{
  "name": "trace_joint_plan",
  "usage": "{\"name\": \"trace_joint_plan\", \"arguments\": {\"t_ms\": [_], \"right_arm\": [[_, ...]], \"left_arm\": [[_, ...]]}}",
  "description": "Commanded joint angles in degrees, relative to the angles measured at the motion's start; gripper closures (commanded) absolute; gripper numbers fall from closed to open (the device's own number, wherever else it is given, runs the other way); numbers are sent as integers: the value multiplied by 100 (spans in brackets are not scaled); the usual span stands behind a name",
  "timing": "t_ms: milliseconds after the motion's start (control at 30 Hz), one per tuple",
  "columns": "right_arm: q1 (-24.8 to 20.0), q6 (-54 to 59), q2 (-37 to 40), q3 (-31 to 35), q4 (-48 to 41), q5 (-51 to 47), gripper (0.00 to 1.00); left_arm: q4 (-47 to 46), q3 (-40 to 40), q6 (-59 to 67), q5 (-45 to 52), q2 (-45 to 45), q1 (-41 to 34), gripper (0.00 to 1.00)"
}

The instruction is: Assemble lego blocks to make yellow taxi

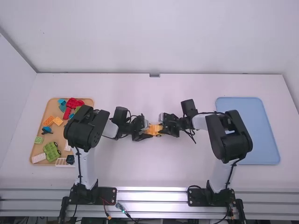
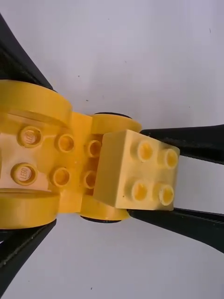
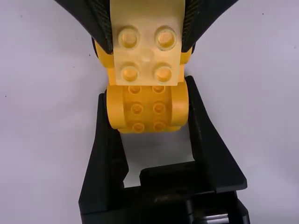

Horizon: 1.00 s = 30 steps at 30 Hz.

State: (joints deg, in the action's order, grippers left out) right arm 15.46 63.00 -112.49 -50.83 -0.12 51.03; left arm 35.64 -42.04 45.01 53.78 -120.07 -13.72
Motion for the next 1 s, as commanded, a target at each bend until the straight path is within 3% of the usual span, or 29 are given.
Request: {"name": "trace_joint_plan", "arguments": {"t_ms": [0, 167, 233, 367, 567, 767, 967], "right_arm": [[-11, -17, -83, -90, -9, -9, 76], [-11, 26, -83, -90, -2, -11, 73], [-13, 24, -83, -90, -2, -9, 64], [-17, 26, -83, -92, -2, -9, 64], [-17, -28, -83, -90, 94, -11, 52], [-13, -149, -83, -90, 184, -9, 57], [-13, -149, -83, -92, 184, -7, 73]], "left_arm": [[-116, 81, -22, -70, -103, -17, 43], [-116, 83, -24, -66, -103, -17, 43], [-114, 85, -24, -68, -103, -17, 43], [-114, 83, -22, -68, -103, -17, 43], [-116, 81, -24, -66, -103, -15, 43], [-116, 81, -24, -68, -103, -17, 43], [-116, 81, -24, -68, -103, -17, 43]]}}
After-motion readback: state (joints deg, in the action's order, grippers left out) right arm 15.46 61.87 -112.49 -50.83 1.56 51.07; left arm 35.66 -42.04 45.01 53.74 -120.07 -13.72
